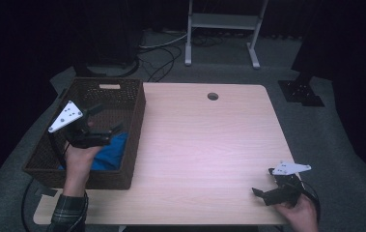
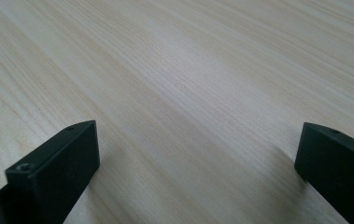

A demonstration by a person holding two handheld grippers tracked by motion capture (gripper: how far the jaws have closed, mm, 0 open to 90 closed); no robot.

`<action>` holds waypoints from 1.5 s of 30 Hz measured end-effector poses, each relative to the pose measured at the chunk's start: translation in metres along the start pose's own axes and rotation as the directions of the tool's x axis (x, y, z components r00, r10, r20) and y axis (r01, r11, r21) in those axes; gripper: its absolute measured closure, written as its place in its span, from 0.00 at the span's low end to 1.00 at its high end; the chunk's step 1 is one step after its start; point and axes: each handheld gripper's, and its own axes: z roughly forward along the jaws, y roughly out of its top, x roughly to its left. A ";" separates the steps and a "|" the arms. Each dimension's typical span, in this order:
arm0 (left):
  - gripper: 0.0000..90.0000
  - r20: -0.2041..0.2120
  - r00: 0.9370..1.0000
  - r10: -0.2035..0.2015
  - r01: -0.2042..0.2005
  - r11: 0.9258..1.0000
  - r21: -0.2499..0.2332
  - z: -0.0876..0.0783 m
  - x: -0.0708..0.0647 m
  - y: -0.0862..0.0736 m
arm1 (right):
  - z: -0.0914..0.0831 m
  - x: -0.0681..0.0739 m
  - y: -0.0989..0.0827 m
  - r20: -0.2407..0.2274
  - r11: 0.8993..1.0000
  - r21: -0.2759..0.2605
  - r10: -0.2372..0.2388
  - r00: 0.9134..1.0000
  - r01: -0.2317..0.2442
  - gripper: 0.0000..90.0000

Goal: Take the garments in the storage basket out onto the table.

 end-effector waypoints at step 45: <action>0.00 -0.142 0.989 -0.039 0.038 0.999 -0.010 -0.031 0.037 -0.002 | 0.000 0.000 0.000 0.000 1.000 0.001 0.000 1.000 0.000 0.00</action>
